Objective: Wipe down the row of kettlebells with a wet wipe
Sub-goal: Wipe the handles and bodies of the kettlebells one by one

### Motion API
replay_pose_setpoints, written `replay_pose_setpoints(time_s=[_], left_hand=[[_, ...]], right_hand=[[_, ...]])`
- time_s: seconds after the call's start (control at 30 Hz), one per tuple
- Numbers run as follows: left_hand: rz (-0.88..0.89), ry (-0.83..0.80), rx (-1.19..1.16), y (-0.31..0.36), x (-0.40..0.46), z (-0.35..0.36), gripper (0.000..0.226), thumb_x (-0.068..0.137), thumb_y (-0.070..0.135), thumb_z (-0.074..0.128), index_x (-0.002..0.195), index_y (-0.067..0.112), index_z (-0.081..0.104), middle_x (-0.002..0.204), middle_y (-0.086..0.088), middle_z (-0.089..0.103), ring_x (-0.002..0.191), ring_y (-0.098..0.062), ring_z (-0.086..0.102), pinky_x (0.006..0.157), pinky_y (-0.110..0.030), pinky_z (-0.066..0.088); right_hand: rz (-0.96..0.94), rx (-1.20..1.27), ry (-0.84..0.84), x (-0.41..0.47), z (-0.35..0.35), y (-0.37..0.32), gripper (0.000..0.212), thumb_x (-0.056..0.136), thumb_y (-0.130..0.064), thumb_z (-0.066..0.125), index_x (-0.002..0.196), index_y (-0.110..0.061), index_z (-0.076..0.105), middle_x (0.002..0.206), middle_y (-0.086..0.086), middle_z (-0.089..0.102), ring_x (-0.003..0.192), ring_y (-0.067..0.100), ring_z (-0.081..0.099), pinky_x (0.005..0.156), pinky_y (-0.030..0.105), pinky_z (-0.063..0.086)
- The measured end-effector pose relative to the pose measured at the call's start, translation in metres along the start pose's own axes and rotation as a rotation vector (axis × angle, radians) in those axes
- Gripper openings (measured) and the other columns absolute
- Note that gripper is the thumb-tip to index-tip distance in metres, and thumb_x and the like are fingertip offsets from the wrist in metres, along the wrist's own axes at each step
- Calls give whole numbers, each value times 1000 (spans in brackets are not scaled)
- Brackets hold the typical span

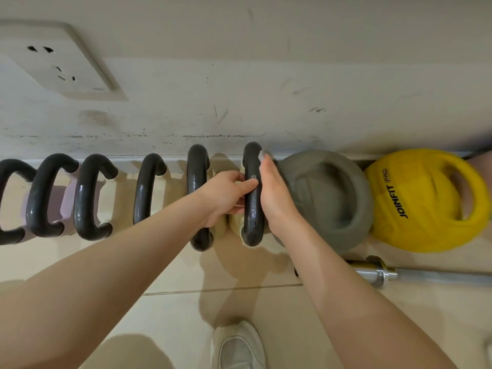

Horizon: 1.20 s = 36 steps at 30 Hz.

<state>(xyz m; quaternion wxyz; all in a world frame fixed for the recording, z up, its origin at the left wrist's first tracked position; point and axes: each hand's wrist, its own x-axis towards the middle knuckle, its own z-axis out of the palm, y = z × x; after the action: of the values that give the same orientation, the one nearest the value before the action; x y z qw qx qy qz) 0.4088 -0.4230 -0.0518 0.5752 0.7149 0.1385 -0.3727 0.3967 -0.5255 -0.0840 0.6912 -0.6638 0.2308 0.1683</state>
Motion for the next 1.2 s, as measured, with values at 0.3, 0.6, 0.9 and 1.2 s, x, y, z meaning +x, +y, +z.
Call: replay_pose_setpoints(time_s=[0.3,0.6,0.9,1.2], left_hand=[[51,34,-3,-7,0,2,29,94,32,51,115,13,58,90,-1,66,76,-9,62,62,-18,50],[-17,-6,3,-1,-3,-1,22,93,27,52,109,13,59,90,-6,65,79,-19,61,72,-30,56],[-66,18,-148,-24,-9,2,36,94,33,47,123,12,51,120,-12,60,101,-27,66,89,-39,55],[-20,-10,87,-43,-16,7,28,95,28,48,109,8,61,113,-15,68,109,-27,63,98,-40,49]], right_hand=[[-284,-235,-97,1,-8,7,48,101,-38,19,148,-29,11,157,-13,5,142,1,7,119,32,8],[-562,-490,-132,-39,-13,45,49,98,-29,23,145,-24,10,153,-16,2,142,-1,-3,114,14,3],[-432,-328,-87,-65,-19,111,57,92,-38,30,146,-30,14,137,-5,45,115,3,48,101,32,39],[-209,-21,-28,-70,-10,123,43,98,-32,28,141,-26,31,140,-18,42,132,-4,34,117,35,21]])
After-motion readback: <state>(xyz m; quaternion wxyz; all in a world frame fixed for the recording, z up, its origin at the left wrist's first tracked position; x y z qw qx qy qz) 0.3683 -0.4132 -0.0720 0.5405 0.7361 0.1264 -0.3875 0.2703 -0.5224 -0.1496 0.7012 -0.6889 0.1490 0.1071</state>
